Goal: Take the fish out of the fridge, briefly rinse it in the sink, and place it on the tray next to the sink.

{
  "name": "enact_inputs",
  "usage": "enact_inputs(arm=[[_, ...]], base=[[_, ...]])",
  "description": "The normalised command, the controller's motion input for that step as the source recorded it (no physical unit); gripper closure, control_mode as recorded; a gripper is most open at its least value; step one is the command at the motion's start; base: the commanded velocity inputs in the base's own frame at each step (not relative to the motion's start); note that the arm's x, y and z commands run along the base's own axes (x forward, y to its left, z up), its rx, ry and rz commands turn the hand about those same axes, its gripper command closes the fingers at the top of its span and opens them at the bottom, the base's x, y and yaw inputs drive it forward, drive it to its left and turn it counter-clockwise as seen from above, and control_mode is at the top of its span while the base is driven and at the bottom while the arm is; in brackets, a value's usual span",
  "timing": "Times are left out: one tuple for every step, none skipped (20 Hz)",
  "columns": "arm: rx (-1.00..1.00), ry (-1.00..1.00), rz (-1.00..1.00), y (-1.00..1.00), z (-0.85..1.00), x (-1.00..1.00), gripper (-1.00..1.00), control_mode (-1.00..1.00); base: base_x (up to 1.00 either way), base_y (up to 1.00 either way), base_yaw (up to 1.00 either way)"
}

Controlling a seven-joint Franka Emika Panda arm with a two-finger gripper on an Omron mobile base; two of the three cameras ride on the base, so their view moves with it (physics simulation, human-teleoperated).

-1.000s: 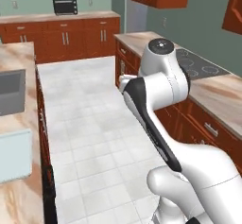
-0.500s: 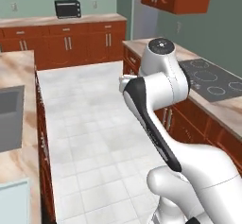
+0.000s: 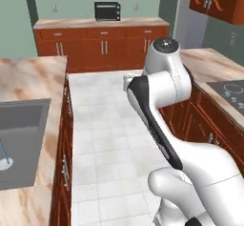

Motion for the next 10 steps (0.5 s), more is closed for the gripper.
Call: enact_inputs(arm=[[0.00,0.00,0.00,0.00,0.00,0.00,1.00,1.00],[0.00,0.00,0.00,0.00,0.00,0.00,1.00,1.00],[0.00,0.00,0.00,0.00,0.00,0.00,1.00,1.00],[0.00,0.00,0.00,0.00,0.00,0.00,1.00,1.00],[0.00,0.00,0.00,0.00,0.00,0.00,1.00,1.00],[0.00,0.00,0.00,0.00,0.00,0.00,1.00,1.00],[0.00,0.00,0.00,0.00,0.00,0.00,1.00,1.00],[0.00,0.00,0.00,0.00,0.00,0.00,1.00,1.00],[0.00,0.00,0.00,0.00,0.00,0.00,1.00,1.00],[0.00,0.00,0.00,0.00,0.00,0.00,1.00,1.00]], base=[[0.85,-0.24,0.60],[0.76,-0.25,0.60],[0.68,-0.28,0.60],[0.59,-0.34,0.57],[0.49,-0.34,0.58],[0.43,-0.34,0.57],[0.29,-0.42,0.56],[0.00,-0.75,0.46],[0.00,-0.78,0.44],[0.00,-0.71,0.48]])
